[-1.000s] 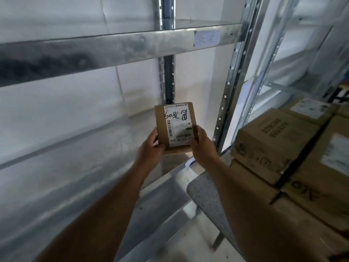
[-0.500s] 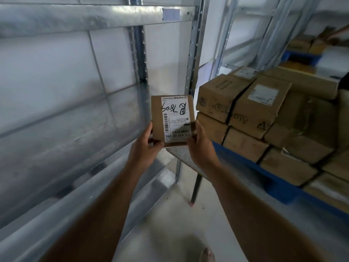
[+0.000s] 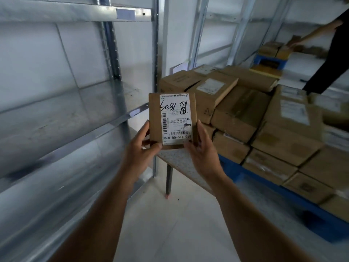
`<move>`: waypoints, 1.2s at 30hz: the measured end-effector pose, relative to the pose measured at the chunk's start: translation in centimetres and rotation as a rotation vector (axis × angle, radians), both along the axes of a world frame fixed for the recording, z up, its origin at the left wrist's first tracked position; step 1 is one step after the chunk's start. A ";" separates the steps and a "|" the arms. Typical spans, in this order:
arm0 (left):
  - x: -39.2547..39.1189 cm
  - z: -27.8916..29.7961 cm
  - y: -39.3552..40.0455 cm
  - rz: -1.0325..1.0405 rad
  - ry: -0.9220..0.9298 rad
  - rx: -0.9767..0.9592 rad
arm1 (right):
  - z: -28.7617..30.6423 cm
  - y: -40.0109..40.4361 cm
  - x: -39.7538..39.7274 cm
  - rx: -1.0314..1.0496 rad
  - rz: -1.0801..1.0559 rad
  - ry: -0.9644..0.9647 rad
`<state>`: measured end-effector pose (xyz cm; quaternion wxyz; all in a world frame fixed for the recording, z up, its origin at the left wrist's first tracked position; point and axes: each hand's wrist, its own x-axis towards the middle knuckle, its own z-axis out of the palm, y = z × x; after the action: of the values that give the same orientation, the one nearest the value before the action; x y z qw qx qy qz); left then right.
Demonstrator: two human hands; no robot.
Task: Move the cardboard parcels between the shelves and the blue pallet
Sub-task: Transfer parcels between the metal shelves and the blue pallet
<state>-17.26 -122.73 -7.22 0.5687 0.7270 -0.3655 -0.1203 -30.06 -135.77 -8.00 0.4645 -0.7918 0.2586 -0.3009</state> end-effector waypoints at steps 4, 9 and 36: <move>-6.8 0.9 -3.1 -0.081 0.030 -0.036 | 1.5 -2.0 -7.8 -0.065 -0.047 -0.039; -15.1 3.0 -8.1 -0.182 -0.032 -0.068 | 3.6 -5.7 -17.5 -0.151 -0.189 -0.073; -38.9 5.6 -33.4 -0.663 -0.598 0.369 | 1.8 -21.3 -45.4 -0.099 -0.829 -0.014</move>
<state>-56.20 -156.14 -1.59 0.2310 0.6629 -0.6976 -0.1436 -75.43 -157.09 -6.24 0.2672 -0.6398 0.5378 -0.4797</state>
